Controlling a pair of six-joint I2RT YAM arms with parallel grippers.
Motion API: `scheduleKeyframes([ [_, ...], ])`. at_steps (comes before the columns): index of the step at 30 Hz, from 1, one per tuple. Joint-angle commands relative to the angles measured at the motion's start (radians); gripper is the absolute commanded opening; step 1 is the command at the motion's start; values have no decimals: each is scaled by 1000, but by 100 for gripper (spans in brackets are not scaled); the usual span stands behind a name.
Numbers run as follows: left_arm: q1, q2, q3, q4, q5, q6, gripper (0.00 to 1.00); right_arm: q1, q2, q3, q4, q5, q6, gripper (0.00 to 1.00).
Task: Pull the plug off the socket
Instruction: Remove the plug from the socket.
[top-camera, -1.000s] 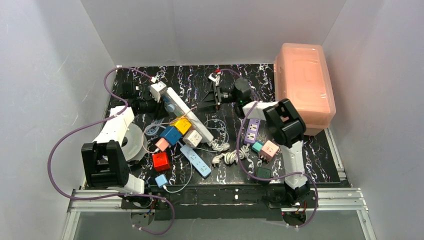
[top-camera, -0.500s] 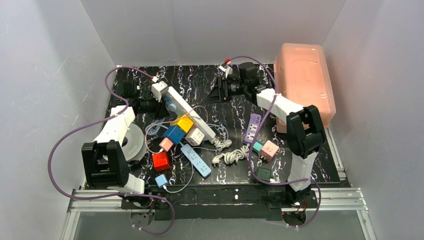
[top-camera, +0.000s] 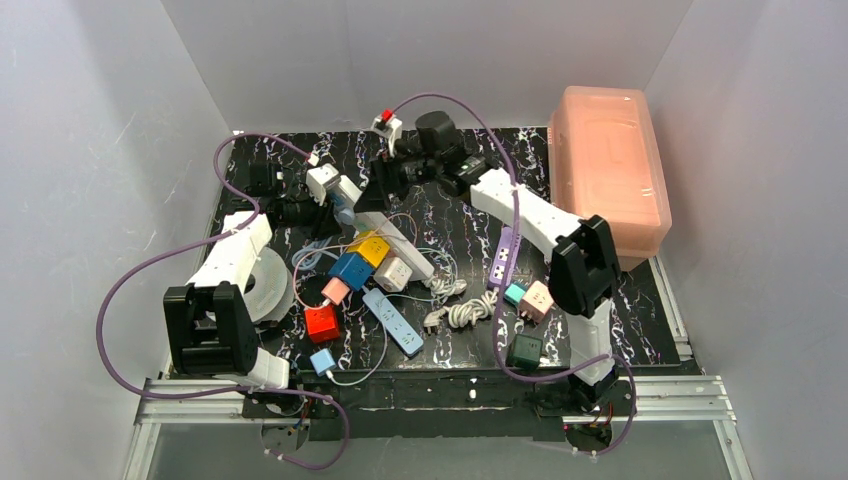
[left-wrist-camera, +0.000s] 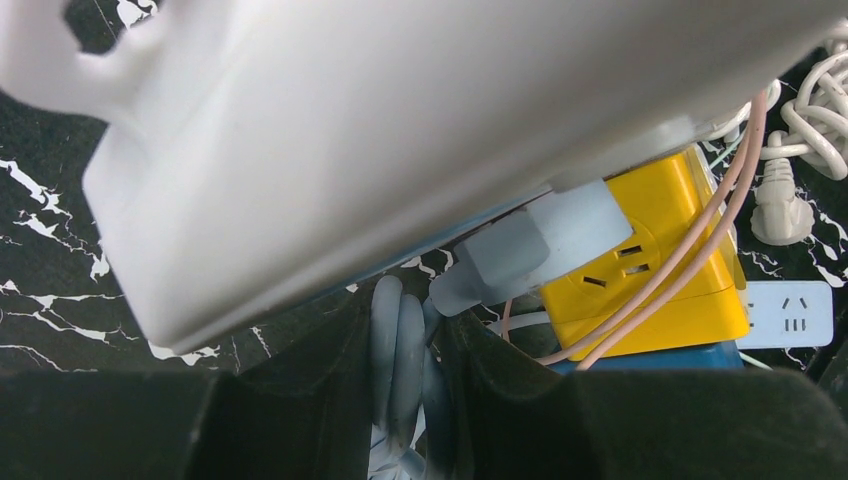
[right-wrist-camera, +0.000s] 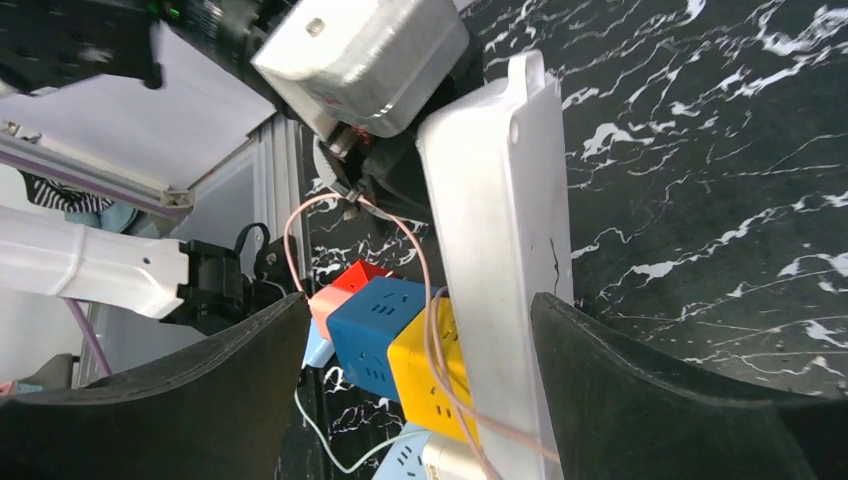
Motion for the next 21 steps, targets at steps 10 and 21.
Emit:
scheduleKeyframes([
  [10, -8, -84, 59, -46, 108, -41, 0, 32, 171, 101, 114, 50, 76, 90],
  [21, -43, -113, 48, -78, 122, -18, 0, 32, 241, 65, 490, -43, 416, 55],
])
